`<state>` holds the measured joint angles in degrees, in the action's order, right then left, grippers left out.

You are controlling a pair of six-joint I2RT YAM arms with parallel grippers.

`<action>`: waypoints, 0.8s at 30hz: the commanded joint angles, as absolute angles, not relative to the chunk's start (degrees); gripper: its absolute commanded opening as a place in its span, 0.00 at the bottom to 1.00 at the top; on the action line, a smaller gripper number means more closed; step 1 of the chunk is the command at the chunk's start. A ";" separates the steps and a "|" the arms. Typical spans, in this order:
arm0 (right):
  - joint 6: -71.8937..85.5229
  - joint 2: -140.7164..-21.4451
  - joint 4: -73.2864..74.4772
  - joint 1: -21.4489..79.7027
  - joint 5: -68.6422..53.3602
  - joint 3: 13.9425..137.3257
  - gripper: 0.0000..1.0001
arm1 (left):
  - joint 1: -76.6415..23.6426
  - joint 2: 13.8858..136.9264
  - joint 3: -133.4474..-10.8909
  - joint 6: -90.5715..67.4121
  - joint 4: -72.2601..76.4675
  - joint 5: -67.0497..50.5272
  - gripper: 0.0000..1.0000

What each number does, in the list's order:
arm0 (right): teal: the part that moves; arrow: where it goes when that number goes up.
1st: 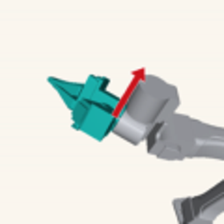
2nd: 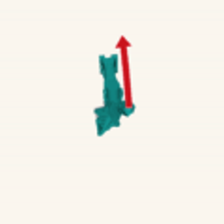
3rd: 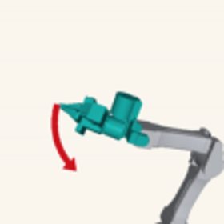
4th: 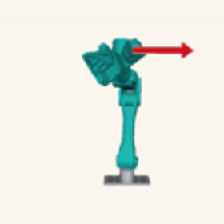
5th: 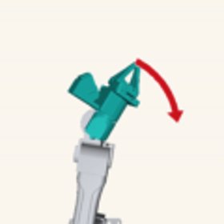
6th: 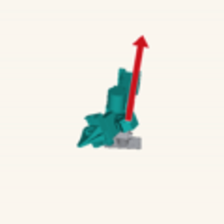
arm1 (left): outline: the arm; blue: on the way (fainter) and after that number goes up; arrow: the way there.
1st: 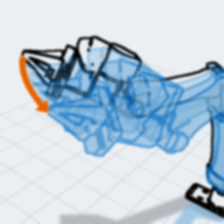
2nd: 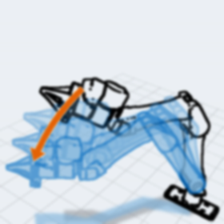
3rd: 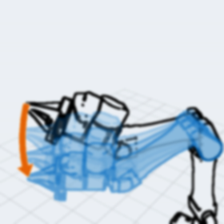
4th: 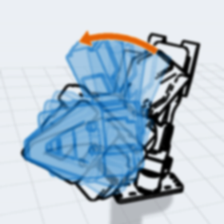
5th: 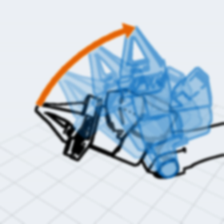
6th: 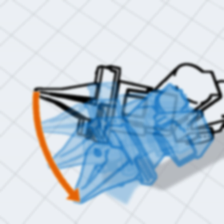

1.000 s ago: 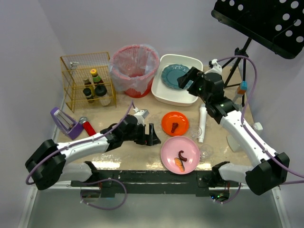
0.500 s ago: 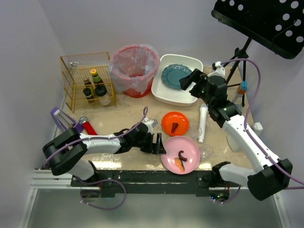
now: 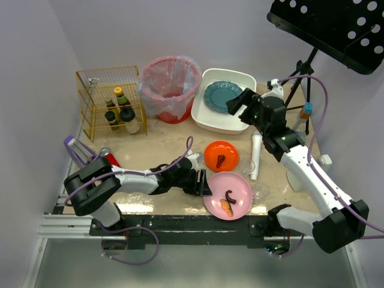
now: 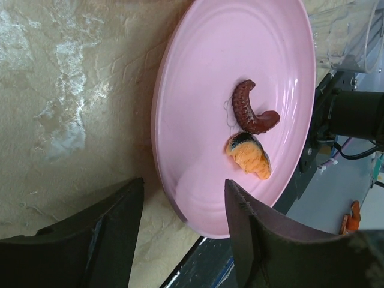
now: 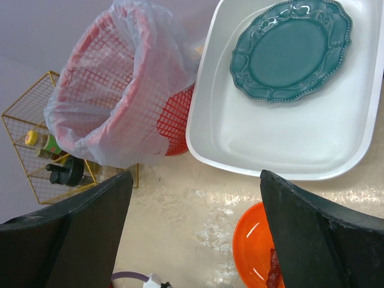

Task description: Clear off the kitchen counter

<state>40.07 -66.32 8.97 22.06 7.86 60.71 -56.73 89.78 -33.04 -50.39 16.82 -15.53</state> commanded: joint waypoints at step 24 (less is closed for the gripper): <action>40.17 -66.53 6.59 21.71 8.88 59.06 0.92 | -57.66 87.28 -40.34 -48.43 -3.77 1.39 0.15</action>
<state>40.47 -66.39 8.80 22.04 7.99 59.33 -57.67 90.41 -38.61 -51.20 4.27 -4.36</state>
